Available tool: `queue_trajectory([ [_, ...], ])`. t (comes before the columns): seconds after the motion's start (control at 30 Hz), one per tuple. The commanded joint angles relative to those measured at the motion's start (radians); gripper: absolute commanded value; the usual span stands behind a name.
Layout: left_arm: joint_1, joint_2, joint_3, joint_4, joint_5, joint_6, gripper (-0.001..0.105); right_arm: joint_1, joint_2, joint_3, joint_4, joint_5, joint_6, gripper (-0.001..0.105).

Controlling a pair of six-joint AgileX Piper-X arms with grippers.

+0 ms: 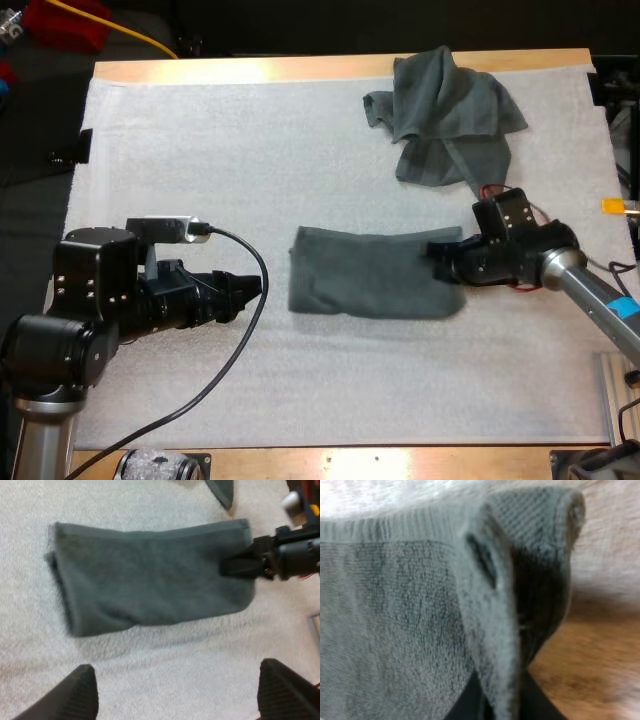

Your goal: Pick towel from pile, fold and stack

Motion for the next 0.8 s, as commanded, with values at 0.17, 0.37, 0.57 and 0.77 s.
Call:
queue_trajectory([
  [0.17,-0.001,-0.005,0.037,0.009,0.003,0.015,0.064,0.001,-0.018,-0.092,0.264,0.237,-0.150,0.001],
  [0.37,-0.001,-0.005,0.045,0.009,0.007,0.018,0.064,0.001,-0.018,-0.155,0.398,0.456,-0.238,0.001],
  [0.57,-0.001,-0.005,0.045,0.009,0.007,0.019,0.064,0.001,-0.018,-0.209,0.481,0.576,-0.264,0.001],
  [0.77,-0.001,-0.005,0.045,0.009,0.007,0.019,0.064,0.012,-0.018,-0.241,0.465,0.496,-0.234,0.001],
])
